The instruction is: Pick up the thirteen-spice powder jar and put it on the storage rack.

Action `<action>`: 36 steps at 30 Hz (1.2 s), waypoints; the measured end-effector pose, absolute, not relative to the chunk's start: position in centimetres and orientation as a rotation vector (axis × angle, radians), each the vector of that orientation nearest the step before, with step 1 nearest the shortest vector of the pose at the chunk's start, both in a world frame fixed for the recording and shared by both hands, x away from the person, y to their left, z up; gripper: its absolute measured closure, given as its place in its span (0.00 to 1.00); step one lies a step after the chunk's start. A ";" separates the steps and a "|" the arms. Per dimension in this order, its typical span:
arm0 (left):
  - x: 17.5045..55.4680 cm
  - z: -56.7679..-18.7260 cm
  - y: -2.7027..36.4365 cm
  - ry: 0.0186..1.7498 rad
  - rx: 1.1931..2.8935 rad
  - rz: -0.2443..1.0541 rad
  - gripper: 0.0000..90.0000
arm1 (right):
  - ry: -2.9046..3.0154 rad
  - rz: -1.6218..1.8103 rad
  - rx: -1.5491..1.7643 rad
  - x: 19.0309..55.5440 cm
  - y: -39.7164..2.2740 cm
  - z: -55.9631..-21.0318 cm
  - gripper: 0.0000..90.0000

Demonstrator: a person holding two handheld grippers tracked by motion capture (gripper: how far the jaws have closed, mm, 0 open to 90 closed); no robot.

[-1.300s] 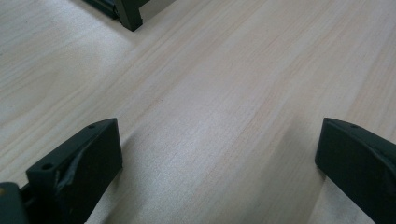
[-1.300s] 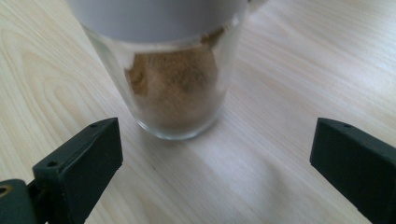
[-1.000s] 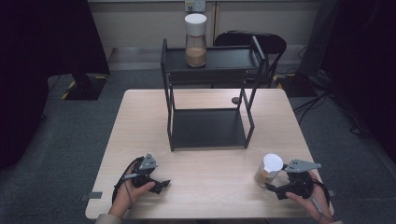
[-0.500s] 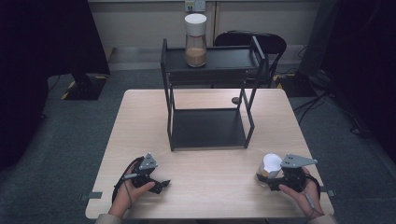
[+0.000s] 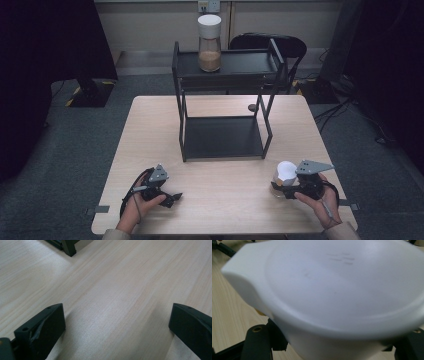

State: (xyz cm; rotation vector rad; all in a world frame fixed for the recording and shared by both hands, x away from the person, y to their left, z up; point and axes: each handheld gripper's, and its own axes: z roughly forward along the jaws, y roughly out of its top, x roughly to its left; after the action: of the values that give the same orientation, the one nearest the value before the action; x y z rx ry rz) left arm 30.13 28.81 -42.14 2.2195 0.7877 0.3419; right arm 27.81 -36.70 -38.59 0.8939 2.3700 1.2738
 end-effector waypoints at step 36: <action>30.1 -42.1 28.8 0.787 2.220 0.342 0.00 | 2.439 1.284 0.816 34.9 -29.5 -31.1 0.33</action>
State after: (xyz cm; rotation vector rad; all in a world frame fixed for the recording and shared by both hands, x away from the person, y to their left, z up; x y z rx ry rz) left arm 30.13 28.81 -42.13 2.2200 0.7871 0.3421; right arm 34.86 -29.53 -31.07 0.8158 2.4389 1.2840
